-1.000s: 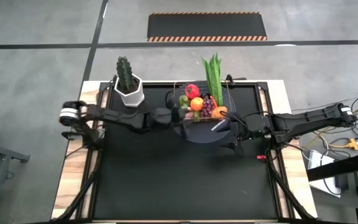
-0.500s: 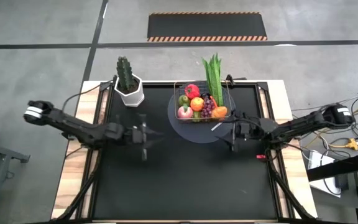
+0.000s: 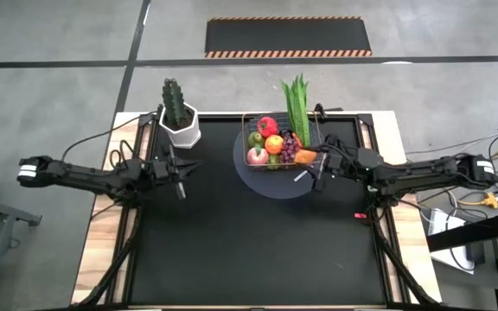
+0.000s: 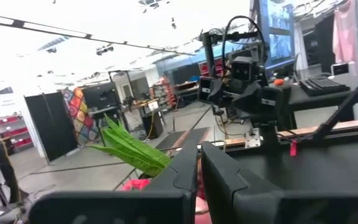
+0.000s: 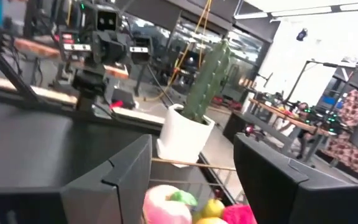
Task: Build produce basket
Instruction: Return to Home Position
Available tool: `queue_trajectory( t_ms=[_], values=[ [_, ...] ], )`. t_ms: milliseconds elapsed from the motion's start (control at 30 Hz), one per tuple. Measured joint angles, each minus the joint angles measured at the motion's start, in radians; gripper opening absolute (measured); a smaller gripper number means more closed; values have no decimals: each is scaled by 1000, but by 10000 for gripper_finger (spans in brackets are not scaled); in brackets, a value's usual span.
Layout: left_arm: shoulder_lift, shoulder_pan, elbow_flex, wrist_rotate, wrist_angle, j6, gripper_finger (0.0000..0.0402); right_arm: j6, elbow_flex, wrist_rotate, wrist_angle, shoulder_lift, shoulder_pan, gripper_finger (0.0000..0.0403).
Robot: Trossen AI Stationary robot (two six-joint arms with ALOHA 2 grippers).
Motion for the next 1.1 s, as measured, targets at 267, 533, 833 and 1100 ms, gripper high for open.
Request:
queue_trajectory(
  t_ms=[267, 533, 833, 1100],
  values=[
    [-121, 1, -114, 6, -2, -46, 3, -8, -28, -3, -181, -172, -2, 207],
    [-187, 1, -142, 7, -60, -74, 3, 20, -68, -3, -398, -399, -2, 207],
    [-224, 1, -143, 6, -84, -78, 3, 44, -68, -3, -656, -631, -2, 207],
    [-229, 0, -144, 6, -88, -81, 3, 50, -101, -84, -742, -801, -1, 207]
  ],
)
